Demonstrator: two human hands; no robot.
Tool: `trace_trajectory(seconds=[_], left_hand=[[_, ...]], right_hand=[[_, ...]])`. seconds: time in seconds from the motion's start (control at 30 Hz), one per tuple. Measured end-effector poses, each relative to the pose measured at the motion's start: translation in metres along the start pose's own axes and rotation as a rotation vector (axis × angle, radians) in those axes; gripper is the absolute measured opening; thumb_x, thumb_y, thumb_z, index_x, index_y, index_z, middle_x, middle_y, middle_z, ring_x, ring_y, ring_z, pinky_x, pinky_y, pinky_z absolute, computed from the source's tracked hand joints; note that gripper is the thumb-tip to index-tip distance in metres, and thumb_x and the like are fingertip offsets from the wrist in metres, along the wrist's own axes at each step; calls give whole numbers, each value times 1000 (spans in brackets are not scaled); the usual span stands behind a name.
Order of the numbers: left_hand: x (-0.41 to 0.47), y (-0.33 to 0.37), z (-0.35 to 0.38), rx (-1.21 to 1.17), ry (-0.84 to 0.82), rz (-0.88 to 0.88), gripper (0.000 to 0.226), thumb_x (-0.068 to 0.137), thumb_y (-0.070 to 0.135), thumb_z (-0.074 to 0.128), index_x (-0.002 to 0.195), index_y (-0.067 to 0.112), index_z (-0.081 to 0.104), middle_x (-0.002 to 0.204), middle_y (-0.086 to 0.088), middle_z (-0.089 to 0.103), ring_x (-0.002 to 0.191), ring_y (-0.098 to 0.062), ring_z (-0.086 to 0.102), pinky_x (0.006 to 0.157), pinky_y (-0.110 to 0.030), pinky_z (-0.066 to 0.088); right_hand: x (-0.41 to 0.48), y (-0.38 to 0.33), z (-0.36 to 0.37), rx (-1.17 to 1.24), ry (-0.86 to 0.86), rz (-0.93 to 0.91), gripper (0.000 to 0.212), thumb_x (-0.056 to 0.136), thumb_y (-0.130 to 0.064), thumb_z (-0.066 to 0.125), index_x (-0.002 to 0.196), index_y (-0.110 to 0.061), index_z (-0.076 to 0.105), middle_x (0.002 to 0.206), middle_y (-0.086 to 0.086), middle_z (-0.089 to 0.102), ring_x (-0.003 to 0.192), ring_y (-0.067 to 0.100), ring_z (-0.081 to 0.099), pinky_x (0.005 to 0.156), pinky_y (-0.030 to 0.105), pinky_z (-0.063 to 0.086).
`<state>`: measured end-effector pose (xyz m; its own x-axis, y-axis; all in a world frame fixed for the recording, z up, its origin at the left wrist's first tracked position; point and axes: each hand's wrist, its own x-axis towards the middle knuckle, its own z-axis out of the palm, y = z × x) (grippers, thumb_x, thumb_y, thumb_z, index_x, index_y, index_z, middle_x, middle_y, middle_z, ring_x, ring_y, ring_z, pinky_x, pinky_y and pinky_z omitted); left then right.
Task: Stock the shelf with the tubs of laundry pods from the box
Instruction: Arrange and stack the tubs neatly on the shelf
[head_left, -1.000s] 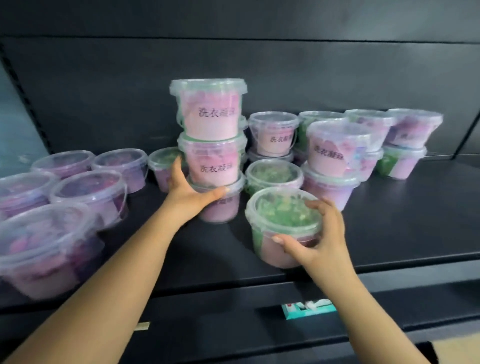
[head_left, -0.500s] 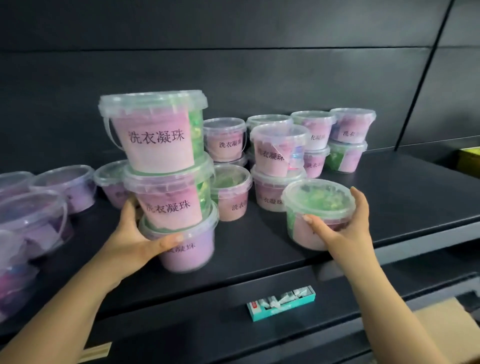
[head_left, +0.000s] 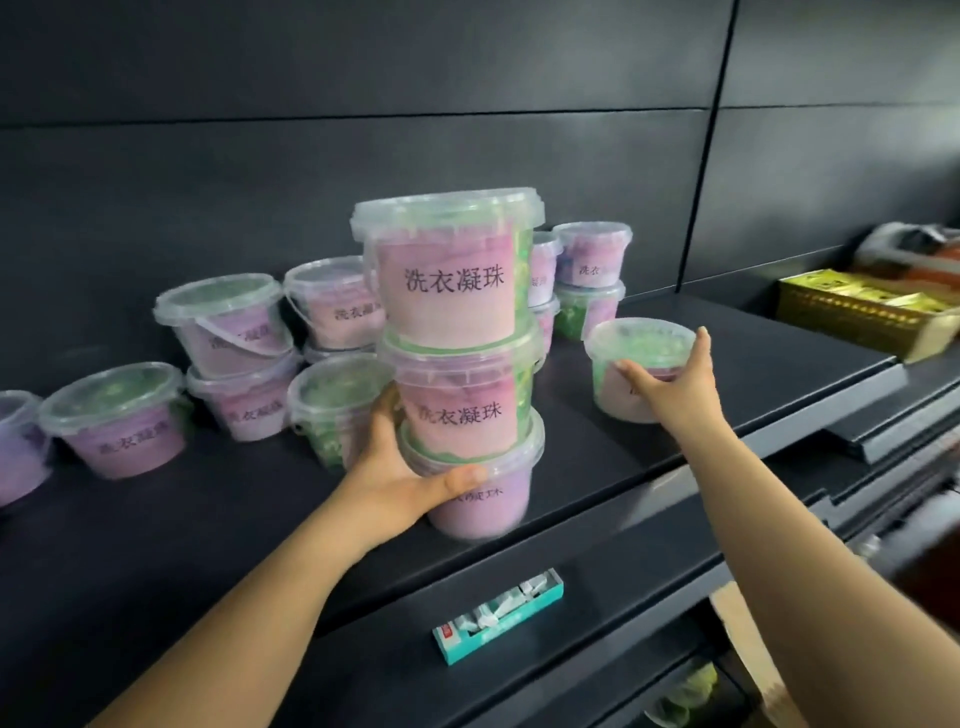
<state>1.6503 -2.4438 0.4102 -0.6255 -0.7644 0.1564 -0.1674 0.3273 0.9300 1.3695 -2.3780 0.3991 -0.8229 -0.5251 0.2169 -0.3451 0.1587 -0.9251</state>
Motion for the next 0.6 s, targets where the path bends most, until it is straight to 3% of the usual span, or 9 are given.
trace_trajectory(seconds=[0.1, 0.17, 0.3, 0.4, 0.47, 0.53, 0.6], left_hand=[[23, 8, 32, 14, -26, 56, 102, 57, 32, 84, 123, 46, 8, 107, 37, 30, 96, 18, 38, 84, -3, 35], [39, 10, 55, 8, -10, 67, 99, 66, 19, 79, 135, 37, 9, 117, 25, 35, 105, 8, 41, 84, -5, 35], [69, 15, 100, 55, 63, 87, 107, 67, 29, 77, 143, 28, 2, 129, 15, 32, 116, -1, 33, 81, 0, 33], [96, 16, 129, 87, 151, 89, 111, 64, 37, 78, 143, 30, 1, 147, 6, 24, 133, -11, 29, 102, -22, 28], [107, 20, 142, 90, 211, 49, 116, 62, 43, 79, 144, 32, -2, 150, 4, 18, 138, -15, 22, 105, -26, 24], [118, 21, 154, 94, 279, 35, 128, 49, 57, 75, 145, 33, -6, 152, 5, 12, 139, -13, 16, 104, -24, 19], [125, 21, 162, 111, 342, 33, 127, 47, 59, 69, 145, 32, -7, 153, 3, 9, 140, -13, 14, 103, -24, 16]], right_hand=[[13, 7, -13, -28, -22, 50, 101, 76, -41, 71, 148, -24, 2, 148, 11, 32, 130, 31, 38, 101, 40, 36], [24, 12, -22, -15, -39, 51, 101, 76, -41, 71, 148, -25, 1, 141, 12, 42, 125, 30, 43, 98, 39, 38], [53, 28, -37, 84, -169, 8, 101, 79, -33, 70, 149, -21, -2, 116, -1, 46, 113, 14, 42, 95, 26, 32], [78, 47, -44, 175, -245, -11, 101, 79, -31, 70, 148, -22, -2, 136, -4, 40, 123, 13, 40, 104, 27, 32], [87, 55, -45, 226, -295, -11, 92, 80, -29, 70, 147, -25, 7, 129, -9, 43, 116, 10, 45, 100, 27, 36], [98, 61, -47, 238, -338, -34, 70, 78, -29, 71, 133, -27, 27, 123, -9, 52, 107, 9, 53, 96, 29, 42], [107, 64, -48, 240, -387, -53, 65, 76, -31, 73, 128, -22, 35, 121, -5, 58, 107, 10, 57, 95, 32, 46]])
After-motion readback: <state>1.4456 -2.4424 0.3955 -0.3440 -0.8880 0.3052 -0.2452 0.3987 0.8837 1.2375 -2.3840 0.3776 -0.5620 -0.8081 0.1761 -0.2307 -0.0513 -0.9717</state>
